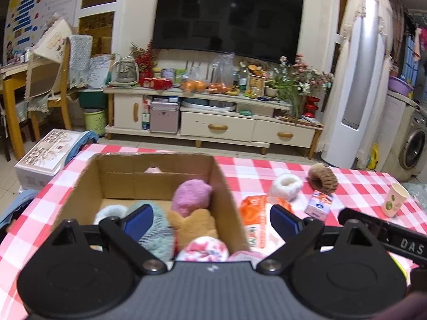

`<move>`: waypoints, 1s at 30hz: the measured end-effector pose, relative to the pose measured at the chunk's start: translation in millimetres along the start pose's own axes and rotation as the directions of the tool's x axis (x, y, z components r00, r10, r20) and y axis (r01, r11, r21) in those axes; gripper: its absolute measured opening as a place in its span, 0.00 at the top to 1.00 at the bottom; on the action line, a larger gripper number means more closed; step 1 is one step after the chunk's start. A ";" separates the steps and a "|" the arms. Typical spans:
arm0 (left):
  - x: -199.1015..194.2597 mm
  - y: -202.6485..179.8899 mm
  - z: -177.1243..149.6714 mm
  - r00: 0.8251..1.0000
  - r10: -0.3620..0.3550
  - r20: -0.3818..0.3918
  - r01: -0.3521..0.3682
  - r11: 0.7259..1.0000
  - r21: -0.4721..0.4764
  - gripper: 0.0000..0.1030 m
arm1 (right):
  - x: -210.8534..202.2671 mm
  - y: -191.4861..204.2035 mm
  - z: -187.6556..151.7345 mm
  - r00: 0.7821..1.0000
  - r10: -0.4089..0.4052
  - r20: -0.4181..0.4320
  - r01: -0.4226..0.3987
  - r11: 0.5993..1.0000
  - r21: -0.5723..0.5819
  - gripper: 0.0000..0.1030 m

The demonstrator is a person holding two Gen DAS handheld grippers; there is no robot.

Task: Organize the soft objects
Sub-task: 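Move both grippers back toward the remaining items on the table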

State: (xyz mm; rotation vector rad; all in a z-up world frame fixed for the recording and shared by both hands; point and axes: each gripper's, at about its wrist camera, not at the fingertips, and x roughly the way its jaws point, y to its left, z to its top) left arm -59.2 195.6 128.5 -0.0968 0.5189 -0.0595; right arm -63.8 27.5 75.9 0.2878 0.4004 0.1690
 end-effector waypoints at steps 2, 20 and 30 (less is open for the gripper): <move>0.3 -8.5 -0.2 1.000 -0.019 -0.001 0.019 1.000 0.016 0.09 | -9.7 -12.5 -5.0 1.000 -0.026 -0.001 0.027 0.999 0.018 0.01; 3.1 -124.5 -42.1 0.969 -0.234 -0.077 0.246 0.934 0.259 0.09 | -74.7 -134.0 -49.0 0.952 -0.276 -0.131 0.304 0.894 0.328 0.01; 29.8 -182.5 -83.8 0.954 -0.240 -0.179 0.291 0.883 0.368 0.09 | -51.8 -162.0 -57.3 0.969 -0.162 -0.186 0.230 0.867 0.443 0.01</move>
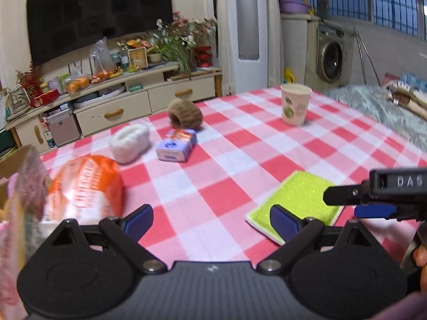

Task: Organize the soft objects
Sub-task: 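Move both grippers back toward the remaining items on the table, then grasp the green sponge edge with the right gripper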

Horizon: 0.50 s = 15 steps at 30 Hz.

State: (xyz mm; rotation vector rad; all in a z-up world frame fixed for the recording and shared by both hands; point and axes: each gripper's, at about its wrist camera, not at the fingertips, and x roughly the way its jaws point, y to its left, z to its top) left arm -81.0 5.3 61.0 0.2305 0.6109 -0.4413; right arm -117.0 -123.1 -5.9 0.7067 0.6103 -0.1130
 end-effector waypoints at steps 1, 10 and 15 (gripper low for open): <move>4.9 -3.2 -0.6 1.000 0.003 -0.005 -0.003 1.000 0.006 0.09 | -1.5 -9.2 1.2 1.000 0.005 -0.007 -0.005 1.000 0.013 0.01; 43.9 -6.8 4.3 0.997 0.064 -0.046 -0.064 0.998 0.011 0.09 | 5.0 -21.2 10.0 0.996 0.088 -0.031 -0.085 0.993 0.084 0.00; 59.1 -6.3 1.1 0.994 0.072 -0.081 -0.072 0.997 -0.002 0.09 | 12.7 -27.0 16.1 0.986 0.162 -0.031 -0.158 0.980 0.123 0.00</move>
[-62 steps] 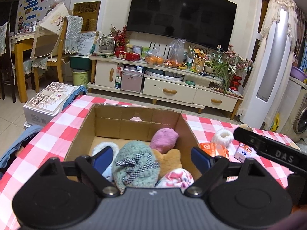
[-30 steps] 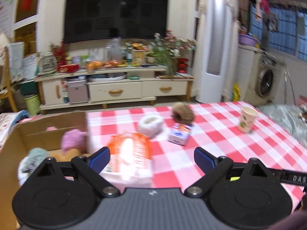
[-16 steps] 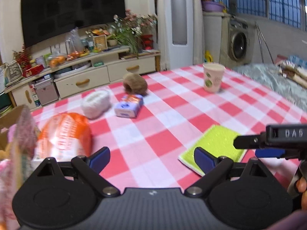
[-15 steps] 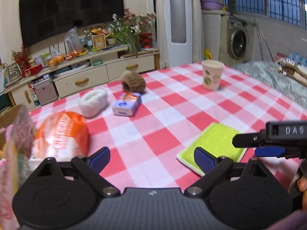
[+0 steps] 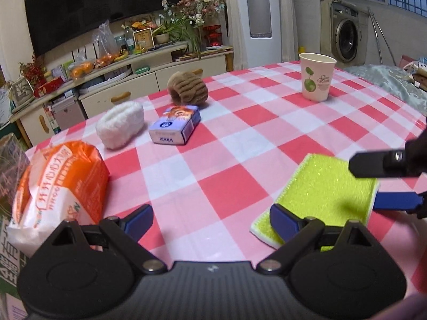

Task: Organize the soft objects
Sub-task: 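Grasp the green sponge edge with the right gripper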

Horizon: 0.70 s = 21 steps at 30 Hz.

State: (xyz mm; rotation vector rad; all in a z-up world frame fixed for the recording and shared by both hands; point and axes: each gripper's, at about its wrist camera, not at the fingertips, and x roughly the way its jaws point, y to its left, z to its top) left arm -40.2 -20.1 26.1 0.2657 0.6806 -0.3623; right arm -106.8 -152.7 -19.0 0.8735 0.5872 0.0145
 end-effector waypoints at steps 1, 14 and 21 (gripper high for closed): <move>1.5 1.1 0.6 1.000 -0.003 -0.004 0.003 1.000 -0.010 0.09 | -1.0 -0.6 1.8 1.000 0.016 0.004 -0.016 1.000 0.002 0.00; 10.8 10.3 -2.7 0.997 -0.037 -0.062 0.032 0.996 -0.085 0.09 | 30.8 26.7 8.0 0.996 0.092 0.005 -0.090 0.980 -0.179 0.29; 11.9 9.9 -0.5 0.997 -0.047 -0.065 0.041 0.995 -0.089 0.09 | 58.0 30.8 13.6 0.998 0.049 -0.045 -0.058 0.973 -0.224 0.51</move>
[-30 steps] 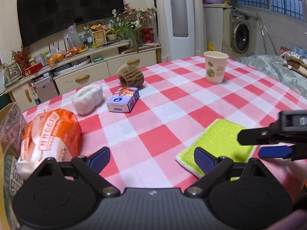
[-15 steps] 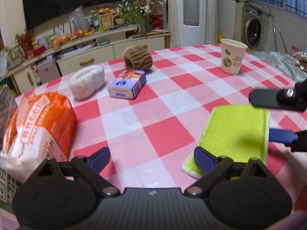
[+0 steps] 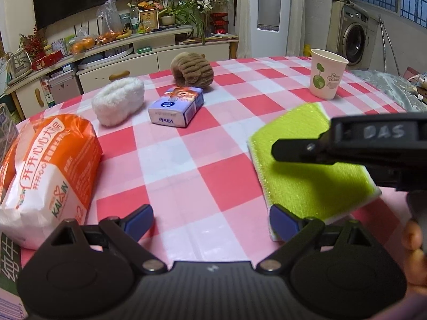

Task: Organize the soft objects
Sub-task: 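Grasp the green sponge edge with the right gripper, then lift the green sponge with the right gripper while the left approaches the tissue pack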

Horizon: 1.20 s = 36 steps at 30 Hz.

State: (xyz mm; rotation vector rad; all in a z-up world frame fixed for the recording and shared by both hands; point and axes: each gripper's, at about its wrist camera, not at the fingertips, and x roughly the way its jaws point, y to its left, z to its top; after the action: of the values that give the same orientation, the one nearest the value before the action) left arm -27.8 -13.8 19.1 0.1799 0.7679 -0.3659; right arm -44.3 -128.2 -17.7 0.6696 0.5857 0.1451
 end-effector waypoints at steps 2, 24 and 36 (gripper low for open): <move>1.1 1.3 1.7 1.000 -0.004 -0.001 0.004 1.000 -0.008 0.09 | 1.3 -0.4 0.6 1.000 -0.015 -0.007 0.014 1.000 -0.013 0.61; 48.9 18.2 70.7 0.985 0.133 0.112 -0.127 0.990 -0.062 0.09 | -13.2 13.6 41.8 0.969 -0.163 0.184 0.216 0.923 -0.317 0.73; 101.1 23.9 98.4 0.981 0.185 0.065 -0.186 0.982 0.010 0.18 | 7.1 14.8 46.0 0.988 -0.125 0.090 0.152 0.891 -0.429 0.71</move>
State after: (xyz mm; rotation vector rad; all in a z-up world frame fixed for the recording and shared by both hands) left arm 111.5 -46.2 18.1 0.2517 0.6793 -0.1994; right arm -12.1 -139.4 17.2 0.1943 0.5177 0.1158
